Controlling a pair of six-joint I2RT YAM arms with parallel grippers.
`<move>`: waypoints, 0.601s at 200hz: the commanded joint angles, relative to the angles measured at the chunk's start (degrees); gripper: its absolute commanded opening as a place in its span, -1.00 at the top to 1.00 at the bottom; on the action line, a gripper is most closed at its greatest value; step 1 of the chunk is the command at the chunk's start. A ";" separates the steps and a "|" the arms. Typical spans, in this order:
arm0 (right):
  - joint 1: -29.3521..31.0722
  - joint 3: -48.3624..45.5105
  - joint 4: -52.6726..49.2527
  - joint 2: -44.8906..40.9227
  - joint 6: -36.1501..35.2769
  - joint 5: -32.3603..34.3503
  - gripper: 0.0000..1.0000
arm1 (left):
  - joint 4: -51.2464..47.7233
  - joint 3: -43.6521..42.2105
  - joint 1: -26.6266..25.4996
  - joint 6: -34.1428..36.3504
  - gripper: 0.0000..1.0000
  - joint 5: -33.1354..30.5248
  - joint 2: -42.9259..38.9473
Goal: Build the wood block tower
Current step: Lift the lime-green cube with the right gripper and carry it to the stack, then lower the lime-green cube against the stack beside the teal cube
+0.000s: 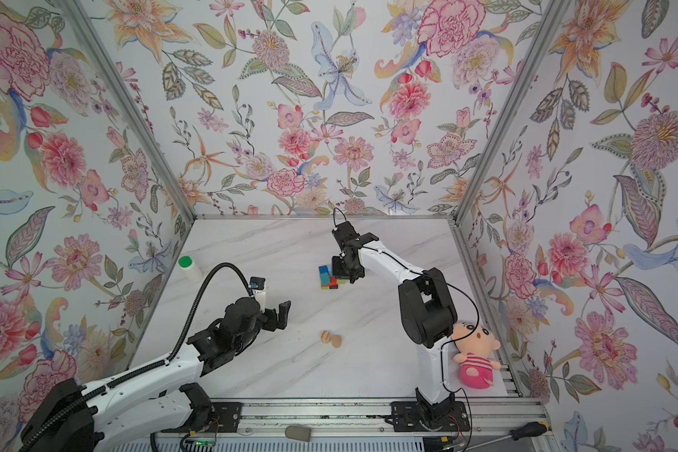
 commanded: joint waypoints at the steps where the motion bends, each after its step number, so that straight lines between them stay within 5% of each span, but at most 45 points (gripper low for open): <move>1: -0.05 2.02 -0.52 1.45 -1.02 -0.90 0.41 | -0.24 1.05 0.66 -1.01 -0.98 -1.13 0.02; 120: 0.22 4.66 -0.46 4.23 -1.34 -1.79 0.41 | -0.86 0.73 0.73 -1.18 -0.99 -2.28 -0.65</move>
